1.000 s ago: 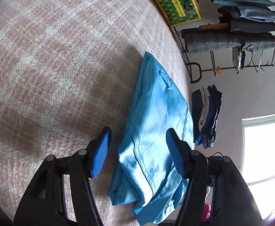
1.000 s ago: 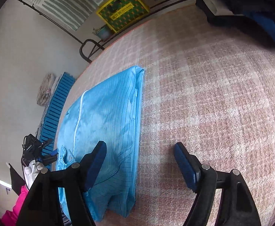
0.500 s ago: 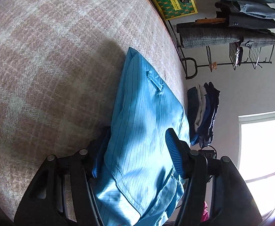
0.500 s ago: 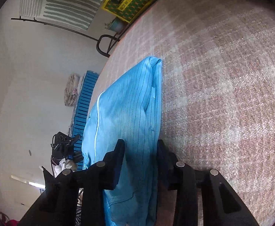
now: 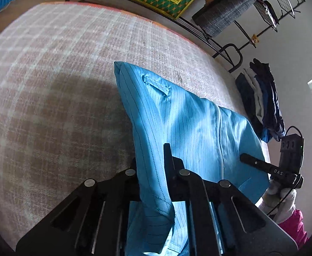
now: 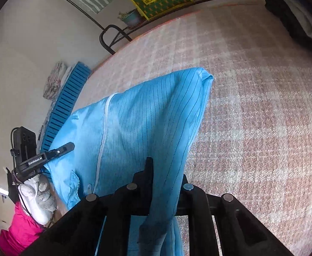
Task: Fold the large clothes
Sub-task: 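Lift the coat with both tools and carry it to the navy jacket pile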
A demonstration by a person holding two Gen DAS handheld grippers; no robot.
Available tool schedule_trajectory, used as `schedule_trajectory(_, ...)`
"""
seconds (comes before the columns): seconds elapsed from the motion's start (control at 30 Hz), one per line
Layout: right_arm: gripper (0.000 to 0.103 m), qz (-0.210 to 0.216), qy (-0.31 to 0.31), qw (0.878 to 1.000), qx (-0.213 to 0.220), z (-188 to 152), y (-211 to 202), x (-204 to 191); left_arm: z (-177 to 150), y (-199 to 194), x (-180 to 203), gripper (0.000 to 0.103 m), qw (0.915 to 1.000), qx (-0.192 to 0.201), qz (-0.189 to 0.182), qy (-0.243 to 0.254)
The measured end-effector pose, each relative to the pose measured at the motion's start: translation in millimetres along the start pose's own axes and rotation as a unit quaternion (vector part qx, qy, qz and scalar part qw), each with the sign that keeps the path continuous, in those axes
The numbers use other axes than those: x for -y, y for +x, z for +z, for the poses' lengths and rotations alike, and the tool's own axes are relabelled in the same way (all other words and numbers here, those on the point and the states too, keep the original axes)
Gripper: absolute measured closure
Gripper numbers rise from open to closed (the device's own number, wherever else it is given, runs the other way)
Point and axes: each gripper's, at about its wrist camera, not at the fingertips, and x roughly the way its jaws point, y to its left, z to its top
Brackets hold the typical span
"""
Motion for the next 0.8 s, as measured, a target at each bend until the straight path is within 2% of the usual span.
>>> schedule_trajectory(0.07, 0.097, -0.030, -0.029, 0.999, 0.006, 2, -5, -16, -3, -6, 10, 0.096, 0.9998, 0.011, 0.007, 0.017)
schedule_trajectory(0.23, 0.099, -0.079, -0.083, 0.993, 0.025, 5, -21, -47, -6, -18, 33, 0.097, 0.9991, 0.024, -0.003, 0.034)
schedule_trajectory(0.4, 0.099, -0.110, -0.121, 0.985, 0.054, 3, -55, -53, -6, -27, 68, 0.098, 0.9967, 0.028, -0.021, 0.073)
schedule_trajectory(0.67, 0.099, -0.138, -0.124, 0.977, 0.103, 0, -126, -33, -6, -23, 155, 0.098, 0.9860, 0.039, -0.060, 0.151)
schedule_trajectory(0.8, 0.099, -0.157, -0.123, 0.972, 0.125, 2, -166, -19, 1, -13, 195, 0.098, 0.9811, 0.040, -0.085, 0.169)
